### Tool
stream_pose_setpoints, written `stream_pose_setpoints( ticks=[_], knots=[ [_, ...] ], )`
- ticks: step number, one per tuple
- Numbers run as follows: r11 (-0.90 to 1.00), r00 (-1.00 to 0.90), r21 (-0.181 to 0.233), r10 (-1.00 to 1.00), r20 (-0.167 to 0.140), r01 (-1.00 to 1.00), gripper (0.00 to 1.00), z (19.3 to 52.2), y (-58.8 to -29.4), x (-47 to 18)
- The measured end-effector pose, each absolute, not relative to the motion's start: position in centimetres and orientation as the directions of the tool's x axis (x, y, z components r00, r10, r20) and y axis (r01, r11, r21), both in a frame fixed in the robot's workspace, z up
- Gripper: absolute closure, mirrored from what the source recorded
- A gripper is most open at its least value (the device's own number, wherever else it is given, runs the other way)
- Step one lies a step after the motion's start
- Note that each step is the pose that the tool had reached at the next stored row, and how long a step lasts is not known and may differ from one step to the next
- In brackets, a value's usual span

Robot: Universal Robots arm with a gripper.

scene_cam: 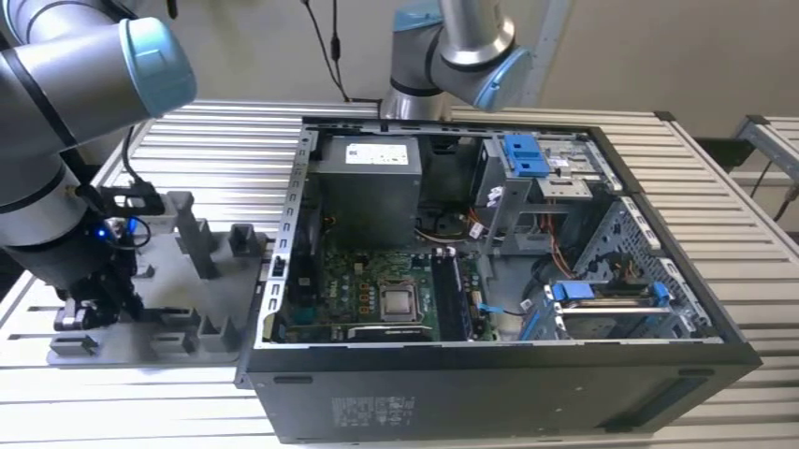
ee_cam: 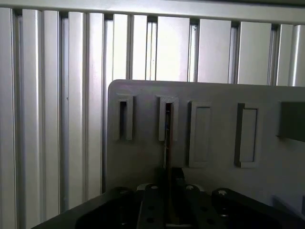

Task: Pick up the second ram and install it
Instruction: 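Pick up the second ram and move it above second insertion slot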

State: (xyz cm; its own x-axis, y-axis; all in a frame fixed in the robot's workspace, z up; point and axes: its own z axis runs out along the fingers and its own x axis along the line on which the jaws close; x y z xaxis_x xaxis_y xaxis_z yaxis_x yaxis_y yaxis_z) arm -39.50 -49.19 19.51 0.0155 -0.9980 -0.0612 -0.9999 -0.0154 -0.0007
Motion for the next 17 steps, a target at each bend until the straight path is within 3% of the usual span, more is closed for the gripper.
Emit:
stream_pose_setpoints(
  ticks=[1, 8, 10, 17],
  knots=[
    [-0.015, 0.015, -0.001, -0.998, -0.061, -1.0, 0.79, 19.51, -49.19, -39.5],
    [-0.016, 0.016, -0.001, -0.998, -0.061, -1.0, 0.79, 19.51, -49.19, -39.5],
    [-0.016, 0.016, -0.001, -0.998, -0.061, -1.0, 0.86, 19.51, -49.19, -39.5],
    [-0.017, 0.017, -0.001, -0.998, -0.061, -1.0, 0.86, 19.51, -49.19, -39.5]
  ],
)
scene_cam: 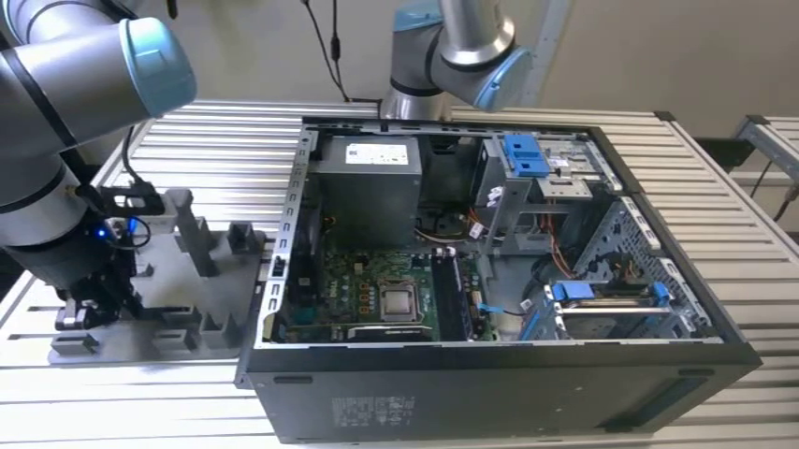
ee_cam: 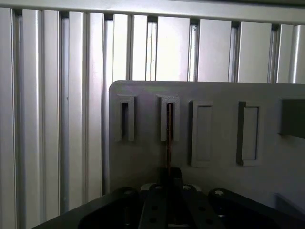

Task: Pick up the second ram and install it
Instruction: 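Pick up the second ram and move it above second insertion slot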

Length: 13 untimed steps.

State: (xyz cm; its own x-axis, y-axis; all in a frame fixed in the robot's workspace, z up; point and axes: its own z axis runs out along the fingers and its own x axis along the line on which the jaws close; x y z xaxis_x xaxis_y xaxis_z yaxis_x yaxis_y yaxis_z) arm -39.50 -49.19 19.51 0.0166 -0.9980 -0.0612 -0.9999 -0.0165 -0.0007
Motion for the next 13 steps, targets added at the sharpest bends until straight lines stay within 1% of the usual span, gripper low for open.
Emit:
stream_pose_setpoints(
  ticks=[13],
  knots=[
    [-0.017, 0.017, -0.001, -0.998, -0.061, -1.0, 0.86, 20.01, -49.19, -39.5]
  ],
)
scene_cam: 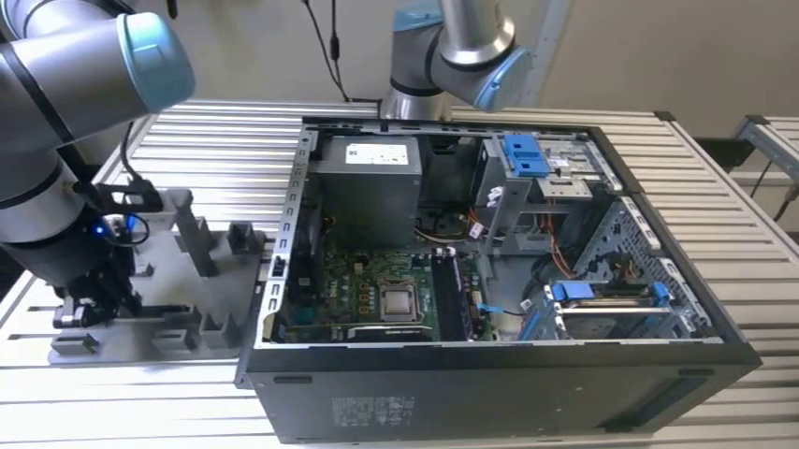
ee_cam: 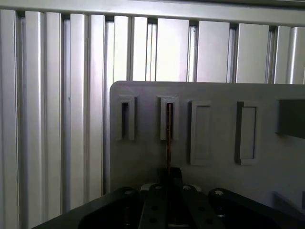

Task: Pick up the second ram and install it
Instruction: 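Pick up the second ram and move it above second insertion slot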

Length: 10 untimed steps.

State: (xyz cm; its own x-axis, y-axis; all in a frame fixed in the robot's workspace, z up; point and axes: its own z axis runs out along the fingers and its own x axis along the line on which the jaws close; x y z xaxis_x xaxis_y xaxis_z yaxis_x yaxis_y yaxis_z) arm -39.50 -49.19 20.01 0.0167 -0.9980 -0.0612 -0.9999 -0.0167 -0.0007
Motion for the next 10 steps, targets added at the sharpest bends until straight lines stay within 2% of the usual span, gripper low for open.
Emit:
stream_pose_setpoints(
  ticks=[10],
  knots=[
    [-0.017, 0.017, -0.001, -0.998, -0.061, -1.0, 0.86, 20.96, -49.19, -39.5]
  ],
)
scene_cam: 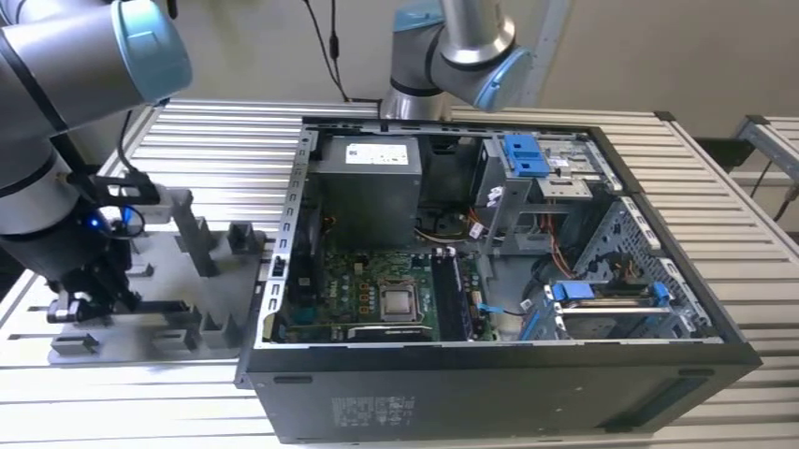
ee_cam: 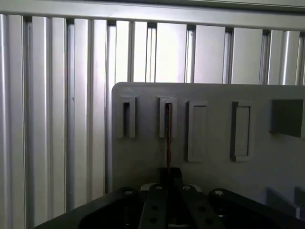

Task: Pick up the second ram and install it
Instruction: 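Pick up the second ram and move it above second insertion slot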

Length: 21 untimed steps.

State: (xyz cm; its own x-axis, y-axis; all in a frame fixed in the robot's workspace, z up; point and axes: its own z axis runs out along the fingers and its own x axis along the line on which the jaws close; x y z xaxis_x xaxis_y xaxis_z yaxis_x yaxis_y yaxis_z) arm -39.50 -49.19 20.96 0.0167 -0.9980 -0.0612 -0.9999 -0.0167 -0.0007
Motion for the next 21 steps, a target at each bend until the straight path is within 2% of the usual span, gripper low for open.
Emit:
stream_pose_setpoints(
  ticks=[21],
  knots=[
    [-0.017, 0.017, -0.001, -0.998, -0.061, -1.0, 0.86, 22.6, -49.2, -39.5]
  ],
)
